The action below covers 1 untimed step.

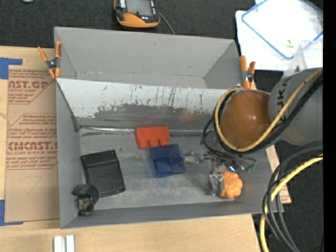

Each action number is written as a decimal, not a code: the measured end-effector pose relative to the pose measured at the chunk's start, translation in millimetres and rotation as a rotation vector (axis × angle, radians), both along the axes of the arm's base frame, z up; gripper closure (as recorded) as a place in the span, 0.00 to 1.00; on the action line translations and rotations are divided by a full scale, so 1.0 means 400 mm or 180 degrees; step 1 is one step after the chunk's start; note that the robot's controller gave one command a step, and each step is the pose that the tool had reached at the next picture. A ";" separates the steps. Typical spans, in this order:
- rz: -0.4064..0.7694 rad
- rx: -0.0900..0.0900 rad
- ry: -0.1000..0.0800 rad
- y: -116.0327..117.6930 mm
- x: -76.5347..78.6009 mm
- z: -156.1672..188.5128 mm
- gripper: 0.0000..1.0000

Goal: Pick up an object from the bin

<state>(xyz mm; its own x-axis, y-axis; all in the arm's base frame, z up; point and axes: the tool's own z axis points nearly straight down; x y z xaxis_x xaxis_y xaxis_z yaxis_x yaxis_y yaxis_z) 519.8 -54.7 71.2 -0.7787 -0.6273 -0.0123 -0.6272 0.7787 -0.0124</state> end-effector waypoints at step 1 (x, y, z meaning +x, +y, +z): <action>-0.1009 0.0031 -0.0008 -0.063 0.028 -0.003 0.00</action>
Offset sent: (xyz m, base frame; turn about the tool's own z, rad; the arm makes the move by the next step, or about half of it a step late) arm -0.0035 -0.0176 0.0391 -0.0073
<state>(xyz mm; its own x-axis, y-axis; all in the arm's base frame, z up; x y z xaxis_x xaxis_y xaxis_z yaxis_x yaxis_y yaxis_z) 530.8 -80.0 70.1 -0.9354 -0.3531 -0.0192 -0.3531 0.9356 -0.0052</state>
